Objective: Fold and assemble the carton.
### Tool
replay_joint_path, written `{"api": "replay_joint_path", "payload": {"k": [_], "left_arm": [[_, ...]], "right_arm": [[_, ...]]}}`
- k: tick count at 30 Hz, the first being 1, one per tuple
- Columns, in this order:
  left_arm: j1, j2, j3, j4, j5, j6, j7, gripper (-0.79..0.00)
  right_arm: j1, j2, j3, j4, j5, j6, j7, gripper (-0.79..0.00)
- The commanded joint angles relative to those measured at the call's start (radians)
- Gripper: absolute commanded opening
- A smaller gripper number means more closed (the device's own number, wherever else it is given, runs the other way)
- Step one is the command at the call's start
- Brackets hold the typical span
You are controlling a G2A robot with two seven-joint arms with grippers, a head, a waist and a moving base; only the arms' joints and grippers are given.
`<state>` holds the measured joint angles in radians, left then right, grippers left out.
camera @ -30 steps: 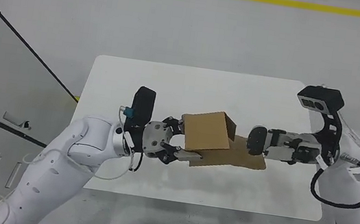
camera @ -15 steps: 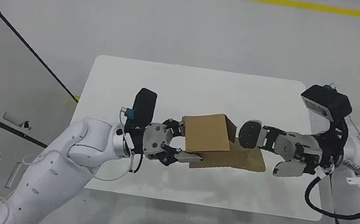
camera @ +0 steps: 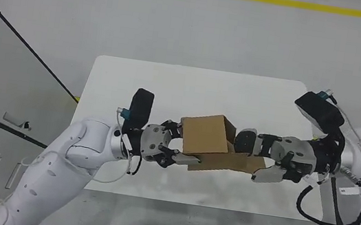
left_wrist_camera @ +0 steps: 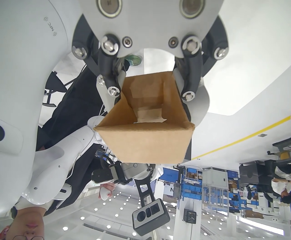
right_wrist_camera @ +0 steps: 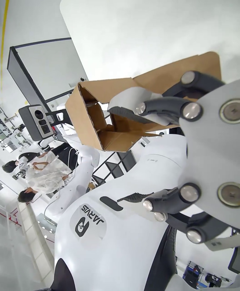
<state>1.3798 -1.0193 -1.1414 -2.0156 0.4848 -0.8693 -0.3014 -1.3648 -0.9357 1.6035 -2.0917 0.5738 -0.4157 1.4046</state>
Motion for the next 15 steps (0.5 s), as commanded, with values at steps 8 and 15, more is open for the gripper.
{"api": "replay_joint_path", "payload": {"k": [8,15], "left_arm": [[0.001,0.002,-0.001,-0.002,-0.026,-0.012,-0.012,-0.785],[0.004,0.004,0.002,-0.006,-0.034,-0.012,-0.026,-0.785]], "right_arm": [[-0.02,0.031,-0.01,-0.008,-0.03,-0.026,-0.026,-0.394],[-0.021,0.055,-0.036,-0.02,-0.028,-0.043,-0.043,-0.474]]}}
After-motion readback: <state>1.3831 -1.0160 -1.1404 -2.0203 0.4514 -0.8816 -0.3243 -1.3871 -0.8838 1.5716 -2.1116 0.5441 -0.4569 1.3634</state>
